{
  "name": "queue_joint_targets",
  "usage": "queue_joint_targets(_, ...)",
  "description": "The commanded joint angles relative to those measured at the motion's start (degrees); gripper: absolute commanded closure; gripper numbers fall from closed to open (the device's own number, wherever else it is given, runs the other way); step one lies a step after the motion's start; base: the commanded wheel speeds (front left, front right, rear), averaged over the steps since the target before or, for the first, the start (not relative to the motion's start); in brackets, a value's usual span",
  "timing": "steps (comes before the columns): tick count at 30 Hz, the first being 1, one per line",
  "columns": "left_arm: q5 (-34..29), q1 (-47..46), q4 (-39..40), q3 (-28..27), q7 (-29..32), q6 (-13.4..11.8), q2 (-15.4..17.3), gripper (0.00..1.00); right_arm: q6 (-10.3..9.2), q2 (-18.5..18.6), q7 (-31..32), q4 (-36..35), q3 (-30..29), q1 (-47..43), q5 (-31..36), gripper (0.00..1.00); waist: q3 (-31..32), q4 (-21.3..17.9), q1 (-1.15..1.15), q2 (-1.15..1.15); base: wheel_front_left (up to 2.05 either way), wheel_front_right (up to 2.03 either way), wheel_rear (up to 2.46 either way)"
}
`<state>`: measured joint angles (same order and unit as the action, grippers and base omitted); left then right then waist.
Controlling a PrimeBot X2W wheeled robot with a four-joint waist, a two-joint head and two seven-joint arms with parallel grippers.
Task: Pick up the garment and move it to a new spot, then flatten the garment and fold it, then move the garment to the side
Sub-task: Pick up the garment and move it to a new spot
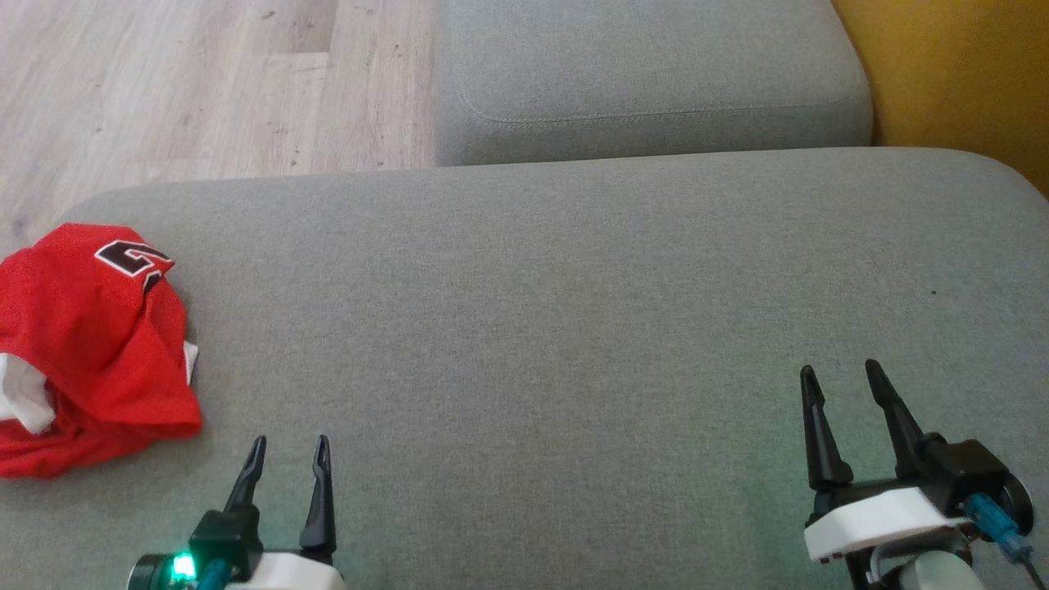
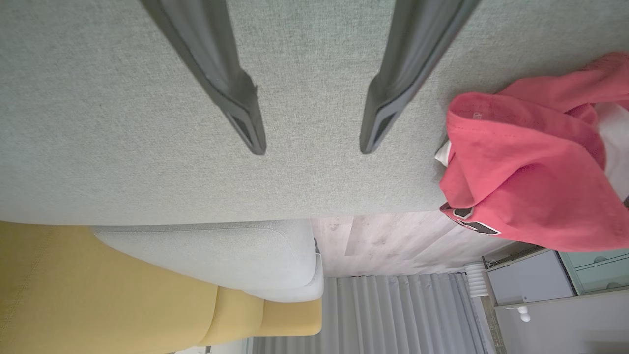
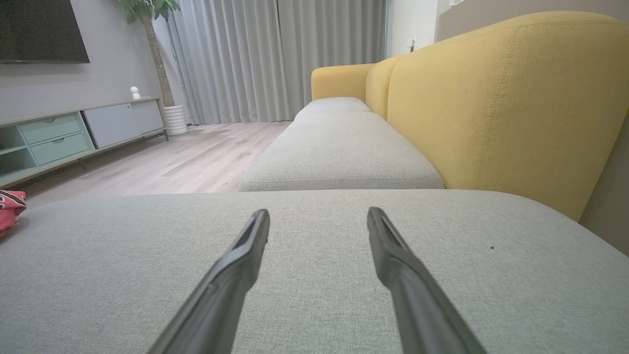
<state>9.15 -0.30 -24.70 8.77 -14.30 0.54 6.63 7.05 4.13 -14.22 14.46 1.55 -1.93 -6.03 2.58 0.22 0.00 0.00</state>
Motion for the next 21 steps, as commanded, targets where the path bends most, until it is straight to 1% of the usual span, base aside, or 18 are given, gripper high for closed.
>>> queue_joint_targets(1,-0.31,-1.73,1.38,-2.41,-0.70,0.01,0.16,0.00,0.44,0.57,-0.78,-1.63,1.26,1.73,-0.18,0.00,0.00,-0.01,0.00,0.00,0.00,0.00,0.00)
queue_joint_targets(10,-0.91,-1.89,1.15,-2.85,-0.70,0.30,-0.23,0.00,0.44,0.50,-0.78,-1.80,1.27,1.63,0.04,0.00,0.02,0.20,0.00,0.00,0.00,0.00,0.00)
queue_joint_targets(14,-1.24,-2.08,1.17,-2.91,-0.70,0.49,-0.31,0.00,0.44,0.44,-0.78,-2.03,1.16,1.48,0.04,0.00,0.04,0.97,0.00,0.00,0.00,0.00,0.00)
queue_joint_targets(18,-1.47,-2.59,1.18,-2.81,-0.70,0.67,-0.59,0.00,0.44,0.57,-0.78,-2.44,1.05,0.91,-0.17,0.00,0.17,3.76,0.00,0.00,0.00,0.00,0.00)
queue_joint_targets(19,-1.55,-2.73,1.19,-2.70,-0.70,0.78,-0.68,0.00,0.44,0.65,-0.78,-2.55,0.98,0.73,-0.17,0.00,0.20,4.90,0.00,0.00,0.00,0.00,0.00)
queue_joint_targets(20,-1.63,-2.78,1.31,-2.65,-0.70,0.82,-0.85,0.00,0.44,0.83,-0.78,-2.70,1.14,0.58,0.01,0.00,0.26,7.28,0.00,0.00,0.00,0.00,0.00)
queue_joint_targets(21,-1.69,-2.74,1.36,-2.62,-0.70,0.84,-0.92,0.00,0.44,0.78,-0.78,-2.78,1.19,0.52,-0.09,0.00,0.30,8.65,0.00,0.00,0.00,0.00,0.00)
